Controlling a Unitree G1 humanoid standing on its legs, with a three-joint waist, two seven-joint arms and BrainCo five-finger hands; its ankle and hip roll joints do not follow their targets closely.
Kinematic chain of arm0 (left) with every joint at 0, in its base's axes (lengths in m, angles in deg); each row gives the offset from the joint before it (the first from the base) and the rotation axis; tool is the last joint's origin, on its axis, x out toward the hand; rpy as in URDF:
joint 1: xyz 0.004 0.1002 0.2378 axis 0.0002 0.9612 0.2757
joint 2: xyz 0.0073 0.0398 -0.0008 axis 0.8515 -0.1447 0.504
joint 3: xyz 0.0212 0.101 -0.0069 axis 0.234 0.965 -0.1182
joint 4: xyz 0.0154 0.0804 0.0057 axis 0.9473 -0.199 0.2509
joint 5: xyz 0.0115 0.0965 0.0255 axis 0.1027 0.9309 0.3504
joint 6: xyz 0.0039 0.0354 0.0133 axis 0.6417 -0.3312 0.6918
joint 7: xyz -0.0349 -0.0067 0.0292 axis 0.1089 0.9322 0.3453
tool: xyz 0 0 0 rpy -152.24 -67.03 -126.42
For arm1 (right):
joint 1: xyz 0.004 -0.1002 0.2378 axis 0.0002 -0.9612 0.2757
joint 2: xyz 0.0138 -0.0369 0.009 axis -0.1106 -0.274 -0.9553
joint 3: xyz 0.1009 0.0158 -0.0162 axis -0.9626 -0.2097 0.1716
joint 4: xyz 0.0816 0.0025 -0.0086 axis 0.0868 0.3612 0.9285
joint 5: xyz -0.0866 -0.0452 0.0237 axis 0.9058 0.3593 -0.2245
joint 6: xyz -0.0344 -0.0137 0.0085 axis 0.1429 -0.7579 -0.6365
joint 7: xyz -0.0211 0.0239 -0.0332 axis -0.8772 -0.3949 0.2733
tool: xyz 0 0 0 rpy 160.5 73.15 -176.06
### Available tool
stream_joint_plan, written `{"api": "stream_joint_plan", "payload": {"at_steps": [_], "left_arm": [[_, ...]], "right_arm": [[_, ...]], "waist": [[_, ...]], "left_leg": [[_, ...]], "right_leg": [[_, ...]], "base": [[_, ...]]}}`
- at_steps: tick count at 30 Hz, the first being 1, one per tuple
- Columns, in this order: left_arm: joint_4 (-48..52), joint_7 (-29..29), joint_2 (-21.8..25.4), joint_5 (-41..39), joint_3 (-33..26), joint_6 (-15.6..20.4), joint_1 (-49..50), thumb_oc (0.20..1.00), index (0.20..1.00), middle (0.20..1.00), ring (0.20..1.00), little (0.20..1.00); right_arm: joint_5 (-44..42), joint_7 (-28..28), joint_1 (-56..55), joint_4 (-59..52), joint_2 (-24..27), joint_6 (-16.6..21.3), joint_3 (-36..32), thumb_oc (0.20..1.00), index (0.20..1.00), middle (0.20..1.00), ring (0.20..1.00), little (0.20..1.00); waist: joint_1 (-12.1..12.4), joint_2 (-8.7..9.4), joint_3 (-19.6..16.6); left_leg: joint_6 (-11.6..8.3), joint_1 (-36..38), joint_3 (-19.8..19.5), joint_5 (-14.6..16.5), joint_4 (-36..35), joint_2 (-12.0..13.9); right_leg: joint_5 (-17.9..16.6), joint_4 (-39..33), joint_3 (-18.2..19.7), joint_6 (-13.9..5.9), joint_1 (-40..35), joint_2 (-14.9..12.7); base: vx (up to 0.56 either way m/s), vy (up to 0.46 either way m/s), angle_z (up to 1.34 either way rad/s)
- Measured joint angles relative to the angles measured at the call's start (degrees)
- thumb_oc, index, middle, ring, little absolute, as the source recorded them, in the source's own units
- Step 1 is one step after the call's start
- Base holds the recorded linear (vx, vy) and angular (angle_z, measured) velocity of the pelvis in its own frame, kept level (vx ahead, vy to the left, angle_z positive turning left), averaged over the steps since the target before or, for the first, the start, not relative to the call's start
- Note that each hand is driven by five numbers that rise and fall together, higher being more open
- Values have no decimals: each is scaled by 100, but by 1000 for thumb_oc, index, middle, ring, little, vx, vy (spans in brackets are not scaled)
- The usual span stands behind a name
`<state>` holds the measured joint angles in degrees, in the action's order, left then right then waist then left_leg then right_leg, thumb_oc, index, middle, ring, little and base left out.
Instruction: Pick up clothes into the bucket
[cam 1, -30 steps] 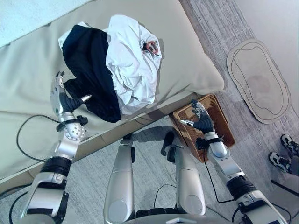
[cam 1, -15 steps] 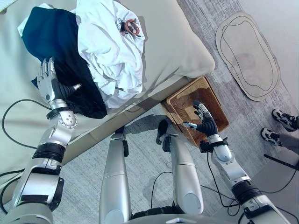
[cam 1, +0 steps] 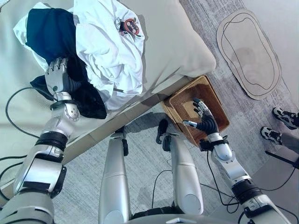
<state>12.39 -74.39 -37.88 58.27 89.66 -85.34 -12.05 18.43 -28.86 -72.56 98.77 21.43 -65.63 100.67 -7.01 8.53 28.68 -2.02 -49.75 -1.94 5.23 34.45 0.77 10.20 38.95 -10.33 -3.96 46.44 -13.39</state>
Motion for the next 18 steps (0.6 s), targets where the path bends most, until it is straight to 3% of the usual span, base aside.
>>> {"api": "stream_joint_plan", "payload": {"at_steps": [8,13,18], "left_arm": [[157,269,-17,0,-124,-29,522,200,200,200,200,200],[301,358,-74,8,-217,53,1239,200,200,200,200,200],[788,470,-297,12,-643,142,2062,200,200,200,200,200]], "right_arm": [[4,-60,-24,23,-23,-5,-2,1000,1000,1000,1000,1000],[21,-99,-47,41,-87,-14,11,1000,1000,1000,1000,1000],[75,-94,-109,245,-176,-71,6,1000,1000,1000,1000,1000]], "waist": [[14,53,-300],[93,45,-317],[358,4,-343]], "left_leg": [[10,133,22,11,-123,-23],[24,734,70,-95,-565,-54],[-13,1669,49,-320,-1369,-76]], "right_leg": [[-16,-92,22,-23,-102,-14],[-75,-490,-13,-89,-672,-23],[-187,-1151,-173,-110,-1578,6]], "base": [[5,-3,0],[47,-18,1],[92,-37,7]]}}
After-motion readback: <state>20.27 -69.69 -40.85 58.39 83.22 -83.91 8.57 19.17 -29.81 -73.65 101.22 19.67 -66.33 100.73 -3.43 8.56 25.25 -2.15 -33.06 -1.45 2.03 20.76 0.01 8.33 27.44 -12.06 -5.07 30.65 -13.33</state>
